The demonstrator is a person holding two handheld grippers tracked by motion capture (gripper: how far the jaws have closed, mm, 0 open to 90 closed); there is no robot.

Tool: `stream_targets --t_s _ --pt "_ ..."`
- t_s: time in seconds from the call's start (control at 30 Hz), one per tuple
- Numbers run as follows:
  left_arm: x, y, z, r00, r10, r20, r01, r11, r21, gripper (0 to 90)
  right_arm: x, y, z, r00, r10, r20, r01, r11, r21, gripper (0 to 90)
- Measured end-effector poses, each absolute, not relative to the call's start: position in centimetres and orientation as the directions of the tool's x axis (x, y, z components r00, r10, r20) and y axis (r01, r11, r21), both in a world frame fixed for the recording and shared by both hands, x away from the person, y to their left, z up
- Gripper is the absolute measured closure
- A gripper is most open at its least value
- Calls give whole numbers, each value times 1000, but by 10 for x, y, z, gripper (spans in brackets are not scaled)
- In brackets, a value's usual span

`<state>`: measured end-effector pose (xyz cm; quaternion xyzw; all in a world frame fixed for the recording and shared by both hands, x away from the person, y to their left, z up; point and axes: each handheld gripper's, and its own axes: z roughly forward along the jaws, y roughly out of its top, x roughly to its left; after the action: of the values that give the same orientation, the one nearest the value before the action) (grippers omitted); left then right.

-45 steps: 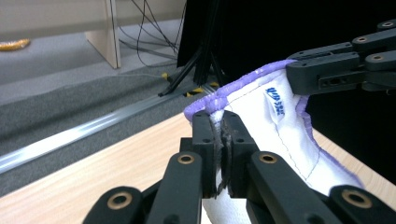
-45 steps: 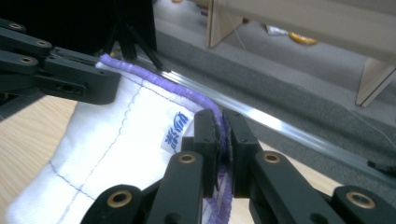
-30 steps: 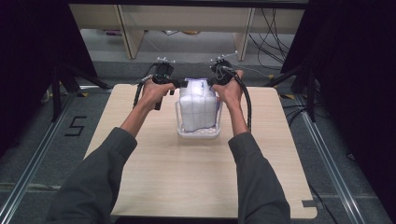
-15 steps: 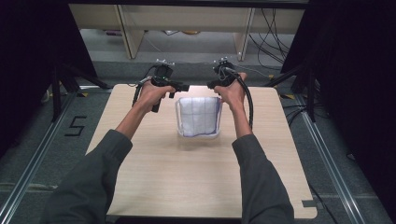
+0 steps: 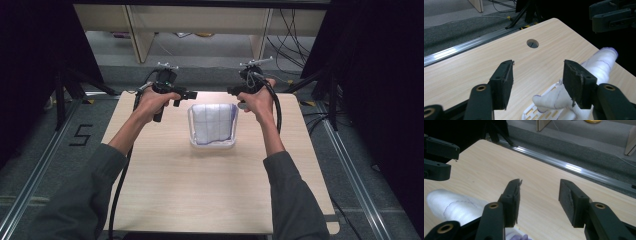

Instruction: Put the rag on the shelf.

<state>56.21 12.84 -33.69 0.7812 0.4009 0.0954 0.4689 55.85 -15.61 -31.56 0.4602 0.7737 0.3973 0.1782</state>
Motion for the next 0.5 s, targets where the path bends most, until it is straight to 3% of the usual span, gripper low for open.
stream_targets --t_s 0.5 --pt "533 141 -341 660 702 -268 549 -207 810 317 534 -164 -314 -548 831 97 533 257 806 441"
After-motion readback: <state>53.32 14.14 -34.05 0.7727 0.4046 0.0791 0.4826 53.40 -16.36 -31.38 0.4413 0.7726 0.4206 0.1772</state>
